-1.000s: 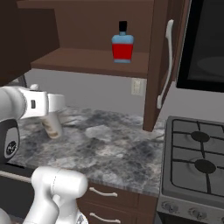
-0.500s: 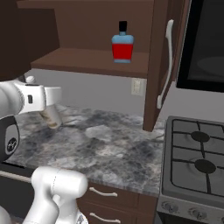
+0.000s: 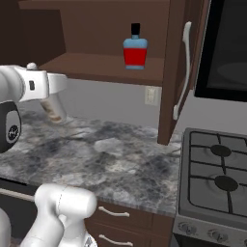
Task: Sort all alcoholic drinks to one cabinet, and non-alcoholic drinks to the other.
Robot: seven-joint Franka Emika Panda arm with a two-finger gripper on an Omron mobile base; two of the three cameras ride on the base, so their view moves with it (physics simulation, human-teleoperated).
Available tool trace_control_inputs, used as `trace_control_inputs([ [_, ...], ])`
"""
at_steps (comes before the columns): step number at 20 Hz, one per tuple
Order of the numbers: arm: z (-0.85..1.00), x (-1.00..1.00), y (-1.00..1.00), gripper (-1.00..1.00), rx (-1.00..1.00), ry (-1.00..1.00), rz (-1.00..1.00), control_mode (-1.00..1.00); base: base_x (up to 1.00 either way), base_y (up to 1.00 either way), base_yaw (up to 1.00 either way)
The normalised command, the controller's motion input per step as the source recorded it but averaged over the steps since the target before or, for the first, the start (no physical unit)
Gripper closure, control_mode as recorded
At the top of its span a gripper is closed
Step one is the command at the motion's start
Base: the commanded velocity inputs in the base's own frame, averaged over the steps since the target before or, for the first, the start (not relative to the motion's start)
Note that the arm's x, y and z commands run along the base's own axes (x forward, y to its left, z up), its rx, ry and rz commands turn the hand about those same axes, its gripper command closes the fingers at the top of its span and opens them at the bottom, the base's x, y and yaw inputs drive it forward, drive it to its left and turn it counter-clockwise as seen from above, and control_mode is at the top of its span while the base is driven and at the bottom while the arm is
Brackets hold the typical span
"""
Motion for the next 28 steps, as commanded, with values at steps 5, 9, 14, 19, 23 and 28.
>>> trace_control_inputs([
  [5,0.32,0.25,0.03,1.0,0.01,0.0,0.0,-1.0,0.0,0.0,0.0],
  [9,0.32,0.29,0.05,1.0,0.01,0.0,0.0,-1.0,0.0,0.0,0.0],
  [14,0.27,0.31,0.05,1.0,0.0,-0.01,0.0,-1.0,0.0,0.0,0.0],
  [19,0.06,0.41,0.06,1.0,0.0,-0.02,0.0,-1.0,0.0,0.0,0.0],
  [23,0.0,0.4,0.05,1.0,0.0,-0.05,0.0,-1.0,0.0,0.0,0.0],
  [28,0.0,0.41,0.06,1.0,0.0,-0.07,0.0,-1.0,0.0,0.0,0.0],
])
